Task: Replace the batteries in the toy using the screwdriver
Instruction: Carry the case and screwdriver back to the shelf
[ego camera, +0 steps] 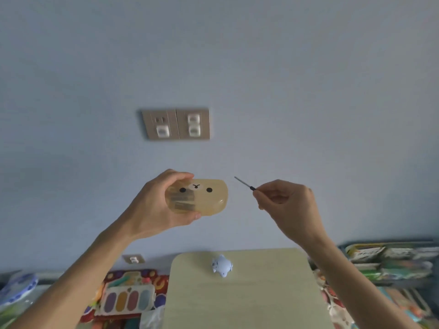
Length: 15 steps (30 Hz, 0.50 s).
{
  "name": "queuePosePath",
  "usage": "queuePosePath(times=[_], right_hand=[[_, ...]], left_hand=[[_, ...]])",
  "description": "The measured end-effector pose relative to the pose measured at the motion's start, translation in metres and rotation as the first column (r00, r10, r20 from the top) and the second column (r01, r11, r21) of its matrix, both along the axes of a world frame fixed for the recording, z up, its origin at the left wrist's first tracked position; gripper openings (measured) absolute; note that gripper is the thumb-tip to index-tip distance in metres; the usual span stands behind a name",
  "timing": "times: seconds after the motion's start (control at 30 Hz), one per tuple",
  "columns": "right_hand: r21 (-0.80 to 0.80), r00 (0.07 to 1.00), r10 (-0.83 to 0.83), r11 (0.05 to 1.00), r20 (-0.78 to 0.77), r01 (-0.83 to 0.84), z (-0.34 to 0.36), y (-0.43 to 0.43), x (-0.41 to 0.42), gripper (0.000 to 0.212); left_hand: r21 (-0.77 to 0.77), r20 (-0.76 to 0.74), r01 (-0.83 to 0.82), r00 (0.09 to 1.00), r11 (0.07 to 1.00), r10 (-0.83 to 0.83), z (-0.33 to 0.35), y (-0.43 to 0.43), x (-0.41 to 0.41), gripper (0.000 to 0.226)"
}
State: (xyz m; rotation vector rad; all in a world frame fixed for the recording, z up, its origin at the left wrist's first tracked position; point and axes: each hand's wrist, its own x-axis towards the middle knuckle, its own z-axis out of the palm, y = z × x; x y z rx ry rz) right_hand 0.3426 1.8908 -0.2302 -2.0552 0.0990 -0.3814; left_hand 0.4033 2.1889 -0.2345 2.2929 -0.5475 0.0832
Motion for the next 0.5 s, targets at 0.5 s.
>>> queuePosePath(times=[0.5], right_hand=[[0.044, 0.971, -0.200, 0.980, 0.134, 0.196, 0.238, -0.030, -0.084, 0.010]], left_hand=[[-0.062, 0.042, 0.180, 0.983, 0.982, -0.178, 0.250, -0.048, -0.043, 0.080]])
